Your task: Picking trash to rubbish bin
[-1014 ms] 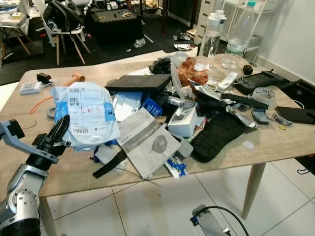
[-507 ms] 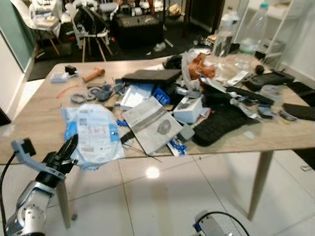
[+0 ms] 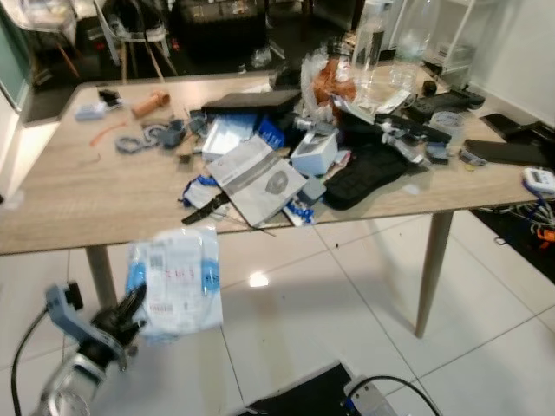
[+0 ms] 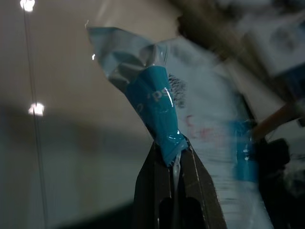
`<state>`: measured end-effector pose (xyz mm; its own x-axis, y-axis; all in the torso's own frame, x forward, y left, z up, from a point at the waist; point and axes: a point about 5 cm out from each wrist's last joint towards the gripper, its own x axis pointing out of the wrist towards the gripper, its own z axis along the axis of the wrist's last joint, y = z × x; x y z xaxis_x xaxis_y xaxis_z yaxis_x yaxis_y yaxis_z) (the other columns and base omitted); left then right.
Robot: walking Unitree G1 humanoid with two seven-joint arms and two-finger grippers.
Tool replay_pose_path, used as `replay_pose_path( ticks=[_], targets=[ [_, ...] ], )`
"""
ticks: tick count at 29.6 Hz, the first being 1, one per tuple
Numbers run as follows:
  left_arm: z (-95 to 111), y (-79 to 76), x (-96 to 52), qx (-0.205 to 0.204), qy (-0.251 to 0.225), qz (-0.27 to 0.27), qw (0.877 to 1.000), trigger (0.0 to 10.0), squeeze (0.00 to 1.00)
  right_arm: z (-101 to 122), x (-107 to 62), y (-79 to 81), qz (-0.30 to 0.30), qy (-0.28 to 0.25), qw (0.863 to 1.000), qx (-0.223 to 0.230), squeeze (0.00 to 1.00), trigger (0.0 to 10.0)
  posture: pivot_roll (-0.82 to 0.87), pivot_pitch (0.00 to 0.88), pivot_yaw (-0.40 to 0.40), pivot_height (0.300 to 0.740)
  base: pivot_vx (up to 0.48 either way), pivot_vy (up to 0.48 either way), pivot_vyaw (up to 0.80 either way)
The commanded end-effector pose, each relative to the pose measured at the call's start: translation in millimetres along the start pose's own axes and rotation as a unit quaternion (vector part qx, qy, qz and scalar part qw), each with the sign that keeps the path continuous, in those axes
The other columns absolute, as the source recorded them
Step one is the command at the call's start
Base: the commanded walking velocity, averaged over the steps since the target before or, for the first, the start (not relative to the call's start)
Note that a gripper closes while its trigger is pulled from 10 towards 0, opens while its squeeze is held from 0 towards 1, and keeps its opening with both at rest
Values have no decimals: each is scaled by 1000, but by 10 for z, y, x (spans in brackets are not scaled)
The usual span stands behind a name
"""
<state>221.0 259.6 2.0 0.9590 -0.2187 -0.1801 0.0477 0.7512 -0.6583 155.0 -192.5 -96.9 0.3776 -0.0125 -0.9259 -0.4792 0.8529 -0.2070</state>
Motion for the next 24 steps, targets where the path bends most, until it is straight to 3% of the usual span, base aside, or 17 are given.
replay_pose_path(
  ticks=[1, 4, 6, 10, 13, 15, 16, 19, 20, 24],
  targets=[
    [-133, 206, -177, -7, 26, 68, 997, 10000, 0, -55, 2, 100, 22, 7, 1000, 4, 0, 10000, 84, 41, 40, 740, -334, 0, 0],
    [-227, 310, -267, -14, 42, 115, 992, 10000, 0, -66, 0, 98, 30, 6, 1000, 3, 0, 10000, 87, 38, 40, 740, -223, 0, 0],
    [-328, 442, -394, -20, 60, 191, 980, 10000, 0, -76, -2, 94, 37, 7, 999, -1, 0, 10000, 91, 36, 38, 740, 0, 0, 531],
    [-394, 517, -485, -22, 71, 238, 968, 10000, 0, -80, -3, 88, 37, 10, 999, -12, 0, 10000, 92, 35, 39, 740, 0, 0, 622],
    [-593, 614, -705, -9, 104, 315, 943, 10000, 0, -70, -2, 87, 38, 9, 999, -12, 0, 10000, 90, 33, 39, 740, 0, 0, 658],
    [-635, 625, -747, -5, 112, 328, 938, 10000, 0, -67, -2, 88, 38, 9, 999, -11, 0, 10000, 90, 34, 39, 740, 0, 0, 656],
    [-757, 640, -854, -5, 134, 354, 926, 10000, 0, -63, -1, 87, 37, 10, 999, -13, 0, 10000, 90, 34, 38, 740, 0, 0, 663],
    [-870, 645, -952, -3, 158, 376, 913, 10000, 0, -60, -1, 87, 37, 10, 999, -13, 0, 10000, 88, 36, 38, 740, 0, 0, 663],
    [-1022, 626, -1061, -1, 189, 395, 899, 10000, 0, -57, 0, 91, 36, 10, 999, -13, 0, 10000, 87, 36, 38, 740, 0, 0, 656],
    [-1199, 593, -1198, -1, 226, 416, 881, 10000, 0, -54, 1, 92, 35, 12, 999, -14, 0, 10000, 84, 37, 37, 740, 0, 0, 659]
  ],
)
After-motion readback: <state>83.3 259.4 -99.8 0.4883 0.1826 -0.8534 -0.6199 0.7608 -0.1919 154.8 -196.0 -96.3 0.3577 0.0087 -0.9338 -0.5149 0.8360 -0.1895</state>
